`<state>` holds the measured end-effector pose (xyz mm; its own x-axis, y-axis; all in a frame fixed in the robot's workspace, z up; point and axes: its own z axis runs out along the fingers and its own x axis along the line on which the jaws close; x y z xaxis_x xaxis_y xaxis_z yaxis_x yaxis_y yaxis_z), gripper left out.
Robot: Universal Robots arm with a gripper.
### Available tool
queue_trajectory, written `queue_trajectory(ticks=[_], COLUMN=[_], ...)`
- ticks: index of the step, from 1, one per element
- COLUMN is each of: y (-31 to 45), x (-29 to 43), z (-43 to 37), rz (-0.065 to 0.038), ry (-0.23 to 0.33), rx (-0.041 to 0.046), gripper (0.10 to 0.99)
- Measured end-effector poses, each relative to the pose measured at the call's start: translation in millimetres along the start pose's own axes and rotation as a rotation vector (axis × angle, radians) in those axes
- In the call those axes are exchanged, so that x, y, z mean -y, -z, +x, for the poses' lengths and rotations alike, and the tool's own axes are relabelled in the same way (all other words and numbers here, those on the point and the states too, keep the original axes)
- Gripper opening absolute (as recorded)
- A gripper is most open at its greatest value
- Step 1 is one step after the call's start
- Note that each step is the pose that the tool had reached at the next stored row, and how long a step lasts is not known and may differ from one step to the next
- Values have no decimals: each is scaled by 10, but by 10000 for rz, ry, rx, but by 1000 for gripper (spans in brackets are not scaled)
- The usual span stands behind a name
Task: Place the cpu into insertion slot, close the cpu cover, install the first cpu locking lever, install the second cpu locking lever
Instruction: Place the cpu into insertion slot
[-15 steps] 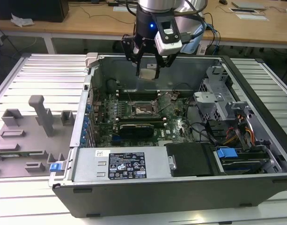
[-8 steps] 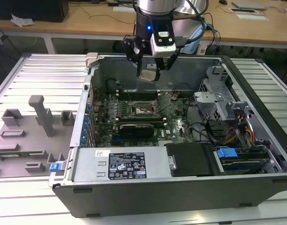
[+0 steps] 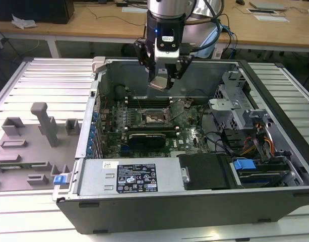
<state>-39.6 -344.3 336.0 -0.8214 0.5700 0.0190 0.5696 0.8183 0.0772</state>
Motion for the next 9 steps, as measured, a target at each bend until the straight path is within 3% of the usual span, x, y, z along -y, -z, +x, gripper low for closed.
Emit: queue_trajectory(ticks=[9], y=[-24], x=[2], z=[-1], rz=[-41], ry=[-2174], rx=[169], gripper=[541])
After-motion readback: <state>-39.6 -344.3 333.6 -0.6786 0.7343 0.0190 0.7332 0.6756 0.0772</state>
